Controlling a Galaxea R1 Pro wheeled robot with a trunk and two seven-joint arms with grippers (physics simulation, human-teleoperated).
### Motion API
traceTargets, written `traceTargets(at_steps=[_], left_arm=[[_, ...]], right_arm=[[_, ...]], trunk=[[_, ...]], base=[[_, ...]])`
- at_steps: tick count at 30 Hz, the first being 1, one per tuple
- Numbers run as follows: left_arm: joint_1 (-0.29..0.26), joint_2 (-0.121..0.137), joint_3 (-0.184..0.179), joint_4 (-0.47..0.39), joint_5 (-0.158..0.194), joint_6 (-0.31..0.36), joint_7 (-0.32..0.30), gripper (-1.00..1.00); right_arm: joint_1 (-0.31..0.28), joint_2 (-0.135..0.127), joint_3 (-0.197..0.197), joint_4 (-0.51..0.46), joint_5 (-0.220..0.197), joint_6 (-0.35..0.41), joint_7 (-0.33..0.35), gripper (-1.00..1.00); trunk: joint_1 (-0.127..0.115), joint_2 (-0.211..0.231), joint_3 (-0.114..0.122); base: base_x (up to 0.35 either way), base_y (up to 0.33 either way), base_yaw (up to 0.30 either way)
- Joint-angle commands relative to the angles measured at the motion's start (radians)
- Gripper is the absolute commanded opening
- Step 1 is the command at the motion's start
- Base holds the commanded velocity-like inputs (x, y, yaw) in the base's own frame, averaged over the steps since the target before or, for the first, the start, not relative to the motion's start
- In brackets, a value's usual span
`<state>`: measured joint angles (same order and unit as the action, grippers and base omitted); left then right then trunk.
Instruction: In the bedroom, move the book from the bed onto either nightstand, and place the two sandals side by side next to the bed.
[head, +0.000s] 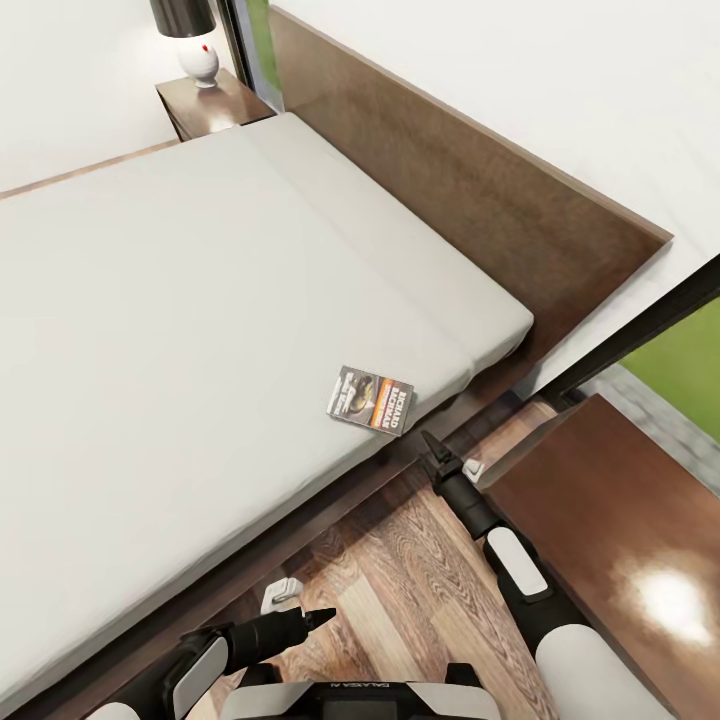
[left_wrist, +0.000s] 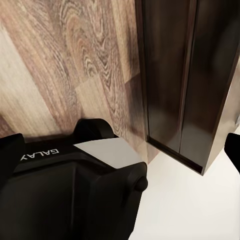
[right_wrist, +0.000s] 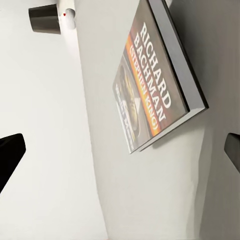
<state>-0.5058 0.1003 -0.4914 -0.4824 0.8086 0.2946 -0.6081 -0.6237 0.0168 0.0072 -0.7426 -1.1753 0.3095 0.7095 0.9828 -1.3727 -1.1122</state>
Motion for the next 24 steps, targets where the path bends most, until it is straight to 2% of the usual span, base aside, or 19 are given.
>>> traceTargets(at_steps=[1, 17, 20, 22, 24], left_arm=[[0.0, 0.001, -0.004, -0.001, 0.011, 0.008, 0.0, 1.0], [0.0, 0.001, -0.004, -0.001, 0.011, 0.008, 0.0, 1.0], [0.0, 0.001, -0.004, -0.001, 0.011, 0.008, 0.0, 1.0], [0.0, 0.001, -0.004, -0.001, 0.011, 0.008, -0.001, 1.0], [0.0, 0.001, -0.004, -0.001, 0.011, 0.008, 0.0, 1.0]], right_arm=[[0.0, 0.0, 0.001, 0.0, -0.01, 0.008, 0.001, 1.0], [-0.001, 0.003, 0.01, -0.007, -0.007, 0.008, 0.014, 1.0], [-0.001, 0.003, 0.017, -0.009, -0.006, 0.009, 0.071, 1.0], [-0.001, 0.003, 0.023, -0.01, -0.006, 0.009, 0.143, 1.0], [-0.001, 0.002, 0.024, -0.01, -0.006, 0.009, 0.162, 1.0]], trunk=[[0.0, 0.0, 0.0], [0.0, 0.0, 0.0], [0.0, 0.0, 0.0], [0.0, 0.0, 0.0], [0.0, 0.0, 0.0]], base=[[0.0, 0.0, 0.0], [0.0, 0.0, 0.0], [0.0, 0.0, 0.0], [0.0, 0.0, 0.0], [0.0, 0.0, 0.0]])
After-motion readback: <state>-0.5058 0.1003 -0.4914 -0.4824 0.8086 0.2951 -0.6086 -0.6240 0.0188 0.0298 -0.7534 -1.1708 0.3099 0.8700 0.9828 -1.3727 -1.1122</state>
